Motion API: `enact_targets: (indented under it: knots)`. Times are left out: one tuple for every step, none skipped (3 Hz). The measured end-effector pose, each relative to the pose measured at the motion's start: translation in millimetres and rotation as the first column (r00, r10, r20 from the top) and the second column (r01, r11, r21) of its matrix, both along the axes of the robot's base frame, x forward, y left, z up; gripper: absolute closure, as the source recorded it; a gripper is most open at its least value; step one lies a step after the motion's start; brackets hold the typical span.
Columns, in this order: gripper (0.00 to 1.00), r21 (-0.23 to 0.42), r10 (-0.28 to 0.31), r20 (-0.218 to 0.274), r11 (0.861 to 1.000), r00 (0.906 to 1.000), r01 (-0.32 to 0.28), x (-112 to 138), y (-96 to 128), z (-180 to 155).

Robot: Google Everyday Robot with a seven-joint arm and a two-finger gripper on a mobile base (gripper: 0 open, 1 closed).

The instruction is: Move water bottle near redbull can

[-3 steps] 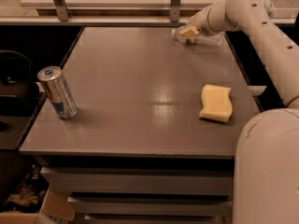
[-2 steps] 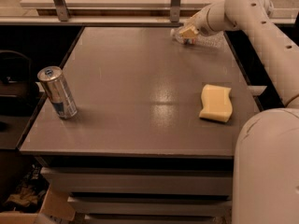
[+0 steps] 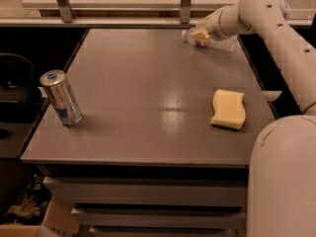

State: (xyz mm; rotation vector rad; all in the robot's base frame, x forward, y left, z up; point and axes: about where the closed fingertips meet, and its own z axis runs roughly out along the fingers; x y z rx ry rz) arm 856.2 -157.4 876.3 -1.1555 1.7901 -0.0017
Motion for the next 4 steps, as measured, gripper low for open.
enact_targets:
  knots:
    - [0.36,0.006,0.004,-0.008,1.0,1.0,-0.004,-2.1,-0.5,-1.9]
    - [0.11,0.007,0.004,-0.008,1.0,1.0,-0.004,-2.2,-0.5,-1.7]
    - [0.0,0.019,0.011,-0.022,1.0,0.9997,-0.01,-3.0,-1.2,-4.9]
    - [0.0,0.014,0.01,-0.031,1.0,0.9995,-0.01,-2.0,-4.5,-6.1]
